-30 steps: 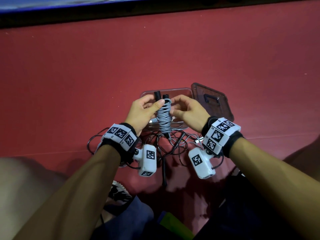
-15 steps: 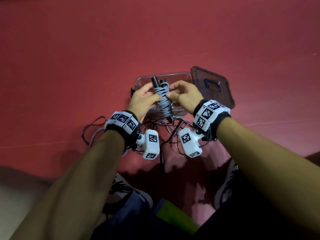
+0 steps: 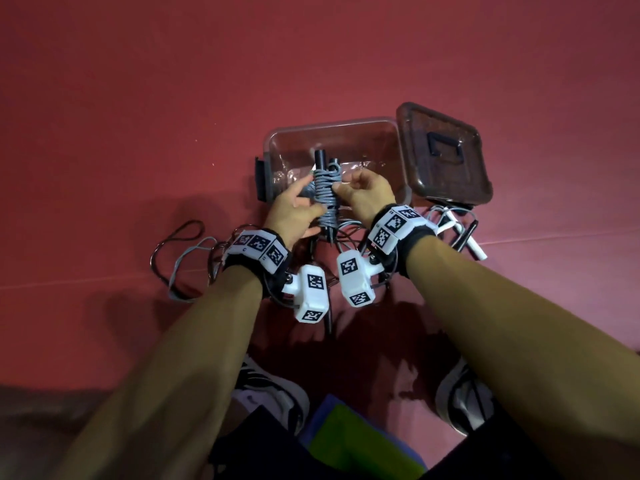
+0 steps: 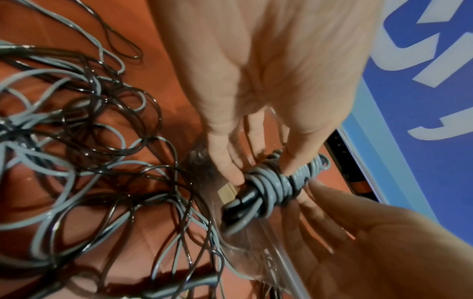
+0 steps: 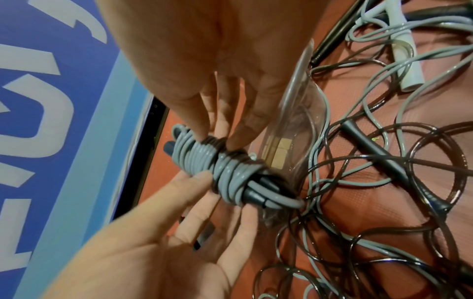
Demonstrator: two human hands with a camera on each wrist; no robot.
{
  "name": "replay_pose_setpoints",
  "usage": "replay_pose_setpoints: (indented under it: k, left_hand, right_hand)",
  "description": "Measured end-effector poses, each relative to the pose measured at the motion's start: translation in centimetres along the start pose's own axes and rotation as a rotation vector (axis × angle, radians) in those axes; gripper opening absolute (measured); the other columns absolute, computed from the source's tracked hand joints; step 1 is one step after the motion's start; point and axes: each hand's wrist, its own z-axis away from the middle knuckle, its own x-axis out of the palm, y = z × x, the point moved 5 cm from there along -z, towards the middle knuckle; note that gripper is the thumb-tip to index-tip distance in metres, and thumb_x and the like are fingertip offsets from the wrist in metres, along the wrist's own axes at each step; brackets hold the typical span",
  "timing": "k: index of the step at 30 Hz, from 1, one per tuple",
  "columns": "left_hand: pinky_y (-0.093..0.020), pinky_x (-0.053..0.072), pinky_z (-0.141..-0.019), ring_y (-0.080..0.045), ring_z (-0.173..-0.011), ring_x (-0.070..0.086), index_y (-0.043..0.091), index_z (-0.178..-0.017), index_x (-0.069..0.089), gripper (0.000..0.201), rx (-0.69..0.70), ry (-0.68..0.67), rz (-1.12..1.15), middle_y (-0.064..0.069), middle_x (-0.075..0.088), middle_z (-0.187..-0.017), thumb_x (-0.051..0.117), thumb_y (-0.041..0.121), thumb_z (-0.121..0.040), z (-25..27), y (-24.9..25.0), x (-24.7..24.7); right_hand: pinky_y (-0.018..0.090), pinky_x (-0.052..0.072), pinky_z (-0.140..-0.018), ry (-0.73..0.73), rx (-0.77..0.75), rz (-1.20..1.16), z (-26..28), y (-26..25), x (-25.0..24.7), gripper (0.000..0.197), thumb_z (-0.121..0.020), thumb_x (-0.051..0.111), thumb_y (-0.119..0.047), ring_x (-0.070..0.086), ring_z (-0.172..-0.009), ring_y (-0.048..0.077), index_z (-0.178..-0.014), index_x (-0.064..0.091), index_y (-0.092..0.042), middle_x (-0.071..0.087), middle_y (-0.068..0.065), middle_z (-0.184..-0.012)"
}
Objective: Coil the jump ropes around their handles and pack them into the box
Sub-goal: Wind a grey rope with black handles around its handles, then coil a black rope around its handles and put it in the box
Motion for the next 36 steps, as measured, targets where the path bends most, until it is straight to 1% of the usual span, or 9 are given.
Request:
replay_pose_setpoints:
  k: [3,6,11,15,21,25,29,32,36]
  left_hand:
    - [-0.028,0.058,-0.079,-0.024,-0.108,0.068,0.018,-0.152,0.041,0.064,0.044,0.056,0.050,-0.013,0.067,-0.123,0.063,-0.002,-0.095,-0.8,-0.7,-0.7]
    - [-0.024,0.057,-0.086,-0.020,-0.110,0.068,0.007,-0.145,0.049,0.055,0.100,0.128,0.085,-0.013,0.064,-0.128,0.062,-0.007,-0.093,-1.6,-0.7,-1.6]
    - [-0.031,0.054,-0.100,-0.019,-0.112,0.068,0.002,-0.128,0.063,0.037,0.148,0.112,0.004,-0.009,0.069,-0.117,0.063,-0.007,-0.092,-2.1,-0.3,-1.7]
    - [-0.026,0.056,-0.088,-0.016,-0.106,0.068,0.010,-0.118,0.069,0.029,0.119,0.091,-0.028,-0.007,0.072,-0.116,0.063,-0.002,-0.093,-1.6,-0.9,-2.0]
    - [-0.013,0.050,-0.072,-0.006,-0.088,0.065,0.015,-0.114,0.068,0.028,0.091,-0.010,-0.198,0.004,0.072,-0.099,0.059,-0.002,-0.094,0.3,-1.7,-1.7]
    - [-0.014,0.048,-0.066,-0.012,-0.083,0.064,0.008,-0.113,0.070,0.025,0.125,-0.028,-0.290,0.001,0.072,-0.092,0.058,-0.003,-0.094,1.3,-2.6,-1.2]
    - [-0.014,0.046,-0.062,-0.009,-0.070,0.060,0.018,-0.096,0.070,0.022,0.148,-0.064,-0.381,-0.014,0.073,-0.096,0.063,-0.002,-0.092,2.2,-4.2,-0.3]
    - [-0.020,0.046,-0.067,-0.010,-0.074,0.063,0.022,-0.094,0.071,0.023,0.113,-0.070,-0.419,-0.009,0.074,-0.097,0.064,0.001,-0.091,2.7,-6.2,0.2]
    - [-0.019,0.046,-0.069,-0.006,-0.077,0.064,0.017,-0.104,0.072,0.019,0.071,-0.082,-0.456,-0.001,0.072,-0.093,0.065,0.005,-0.092,3.2,-8.5,0.4]
  right_hand:
    - [0.024,0.055,-0.065,-0.075,0.030,-0.082,-0.2,0.2,0.5,0.017,-0.092,0.061,0.005,0.065,-0.072,0.013,-0.104,0.062,-0.008,0.068,0.001,-0.086]
    - [0.035,0.059,-0.082,-0.111,0.053,-0.027,-0.4,0.7,1.0,0.033,-0.073,0.076,-0.010,0.071,-0.081,0.021,-0.106,0.073,-0.015,0.075,0.004,-0.095]
    - [0.016,0.053,-0.069,-0.144,0.026,0.030,-0.4,1.3,0.9,0.025,-0.089,0.060,0.009,0.063,-0.067,0.010,-0.109,0.071,0.000,0.069,0.011,-0.088]
    - [0.017,0.051,-0.072,-0.116,0.033,0.050,-0.4,1.7,-0.1,0.019,-0.089,0.061,0.007,0.062,-0.070,0.011,-0.093,0.072,-0.007,0.069,0.002,-0.079]
    - [0.038,0.055,-0.082,-0.109,-0.010,0.192,0.3,2.6,-1.9,0.012,-0.079,0.073,-0.012,0.067,-0.078,0.020,-0.076,0.074,-0.024,0.077,0.005,-0.089]
    - [0.029,0.049,-0.072,-0.017,-0.034,0.314,1.6,3.2,-4.4,0.021,-0.086,0.069,-0.012,0.060,-0.069,0.013,-0.070,0.069,-0.025,0.071,-0.002,-0.077]
    - [0.031,0.054,-0.090,0.023,-0.019,0.457,2.8,5.1,-6.3,0.024,-0.088,0.067,-0.017,0.068,-0.089,0.019,-0.068,0.066,-0.030,0.074,-0.002,-0.088]
    - [0.029,0.052,-0.094,0.007,0.010,0.553,4.0,6.9,-6.6,0.026,-0.089,0.065,-0.016,0.067,-0.094,0.018,-0.067,0.063,-0.028,0.072,-0.005,-0.091]
    - [0.023,0.048,-0.081,-0.027,0.046,0.640,5.5,9.1,-6.1,0.027,-0.087,0.062,-0.012,0.068,-0.095,0.023,-0.066,0.061,-0.029,0.073,0.000,-0.093]
